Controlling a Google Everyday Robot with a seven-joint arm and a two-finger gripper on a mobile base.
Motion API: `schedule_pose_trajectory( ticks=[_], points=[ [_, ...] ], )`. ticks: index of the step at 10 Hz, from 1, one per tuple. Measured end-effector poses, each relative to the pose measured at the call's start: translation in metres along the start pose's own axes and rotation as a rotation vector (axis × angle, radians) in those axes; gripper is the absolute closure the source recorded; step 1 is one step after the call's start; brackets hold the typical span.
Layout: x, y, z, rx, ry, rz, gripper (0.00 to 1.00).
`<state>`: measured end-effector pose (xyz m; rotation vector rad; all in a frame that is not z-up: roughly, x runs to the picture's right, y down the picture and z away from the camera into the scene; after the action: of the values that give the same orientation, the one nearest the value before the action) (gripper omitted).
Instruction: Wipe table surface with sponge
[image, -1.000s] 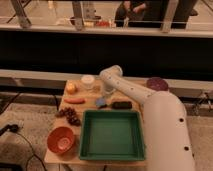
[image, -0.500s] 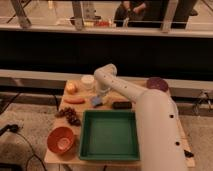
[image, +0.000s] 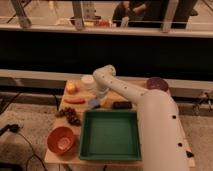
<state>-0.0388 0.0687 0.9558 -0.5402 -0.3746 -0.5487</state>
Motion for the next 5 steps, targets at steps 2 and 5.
schedule_pose_trajectory(
  ticks=[2, 5],
  points=[
    [0.004, 0.013, -0.006, 0.005, -0.003, 0.017, 1.00],
    [0.018, 0.026, -0.011, 0.006, 0.013, 0.040, 1.00]
  ],
)
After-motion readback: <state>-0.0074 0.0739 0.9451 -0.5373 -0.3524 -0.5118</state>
